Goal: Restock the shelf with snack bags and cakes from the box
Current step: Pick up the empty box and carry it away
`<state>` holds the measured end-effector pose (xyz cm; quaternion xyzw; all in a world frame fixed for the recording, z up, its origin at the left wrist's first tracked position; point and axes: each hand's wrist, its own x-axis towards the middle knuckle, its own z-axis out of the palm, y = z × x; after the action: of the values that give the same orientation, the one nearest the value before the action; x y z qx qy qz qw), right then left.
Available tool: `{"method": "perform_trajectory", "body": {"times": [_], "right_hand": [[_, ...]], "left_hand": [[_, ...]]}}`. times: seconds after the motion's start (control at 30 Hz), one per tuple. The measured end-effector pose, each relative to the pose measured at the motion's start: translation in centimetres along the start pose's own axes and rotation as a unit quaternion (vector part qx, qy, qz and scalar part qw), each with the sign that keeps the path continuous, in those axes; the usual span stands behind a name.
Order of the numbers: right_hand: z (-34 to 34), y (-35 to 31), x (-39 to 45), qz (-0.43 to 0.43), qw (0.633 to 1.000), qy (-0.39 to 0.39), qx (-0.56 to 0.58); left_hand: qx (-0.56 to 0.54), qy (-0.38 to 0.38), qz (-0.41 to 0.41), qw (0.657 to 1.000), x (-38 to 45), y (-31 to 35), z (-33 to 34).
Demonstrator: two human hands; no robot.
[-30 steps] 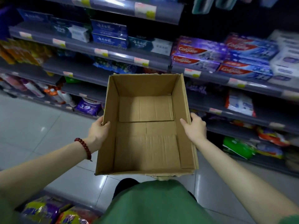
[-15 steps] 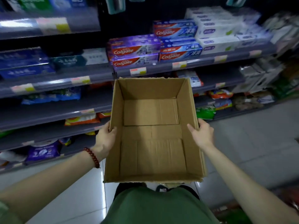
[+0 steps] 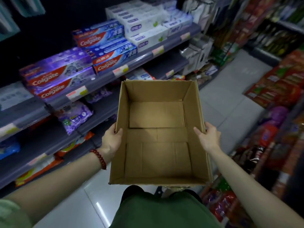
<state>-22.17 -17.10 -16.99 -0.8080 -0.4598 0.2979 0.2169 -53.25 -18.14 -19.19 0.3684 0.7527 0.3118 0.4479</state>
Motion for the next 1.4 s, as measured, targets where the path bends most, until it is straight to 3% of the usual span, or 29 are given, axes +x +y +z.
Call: {"method": "perform_trajectory", "body": {"times": [0.3,0.7,1.03,1.4], "right_hand": [[-7.1,5.4,4.5,0.075,0.993,0.084,0.022],[-14.8,9.7,12.7,0.181,0.964,0.182,0.074],[-19.4,9.6,25.6,0.227,0.940,0.240,0.086],[-25.6,11.5,38.1,0.281,0.915,0.279,0.083]], "left_hand": [[0.056,-0.090,0.065,0.992,2.8,8.1,10.9],[0.146,-0.206,0.152,0.955,10.4,19.2,26.1],[0.130,-0.310,0.159,0.928,20.2,30.1,39.4],[0.161,-0.367,0.181,0.898,27.0,39.7,54.1]]}}
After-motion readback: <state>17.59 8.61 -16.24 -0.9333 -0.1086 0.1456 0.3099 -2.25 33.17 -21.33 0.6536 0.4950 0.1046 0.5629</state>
